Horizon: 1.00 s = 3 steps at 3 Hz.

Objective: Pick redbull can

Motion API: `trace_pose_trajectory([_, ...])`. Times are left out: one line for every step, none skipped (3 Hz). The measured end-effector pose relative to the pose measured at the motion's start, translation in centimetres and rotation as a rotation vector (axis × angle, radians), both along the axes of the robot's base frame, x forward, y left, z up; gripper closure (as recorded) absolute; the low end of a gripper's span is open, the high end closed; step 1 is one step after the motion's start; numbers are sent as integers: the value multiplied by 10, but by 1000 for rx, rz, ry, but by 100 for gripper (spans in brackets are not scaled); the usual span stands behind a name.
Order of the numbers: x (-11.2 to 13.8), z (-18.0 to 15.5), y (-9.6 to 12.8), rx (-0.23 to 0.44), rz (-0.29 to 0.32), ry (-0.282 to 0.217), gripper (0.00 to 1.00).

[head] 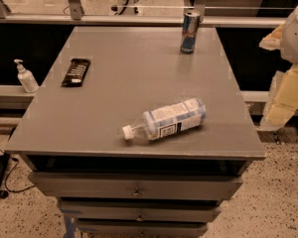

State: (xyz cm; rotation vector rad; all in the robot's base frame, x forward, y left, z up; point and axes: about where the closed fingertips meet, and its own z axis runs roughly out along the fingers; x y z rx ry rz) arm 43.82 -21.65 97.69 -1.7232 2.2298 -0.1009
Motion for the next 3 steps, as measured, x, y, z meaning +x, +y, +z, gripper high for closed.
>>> trace_pose_trajectory([0, 0, 0, 0, 0, 0, 0])
trace_pose_trajectory([1, 1, -1, 27, 3, -17, 0])
trace_pose_trajectory([29, -7, -12, 138, -10, -69, 0])
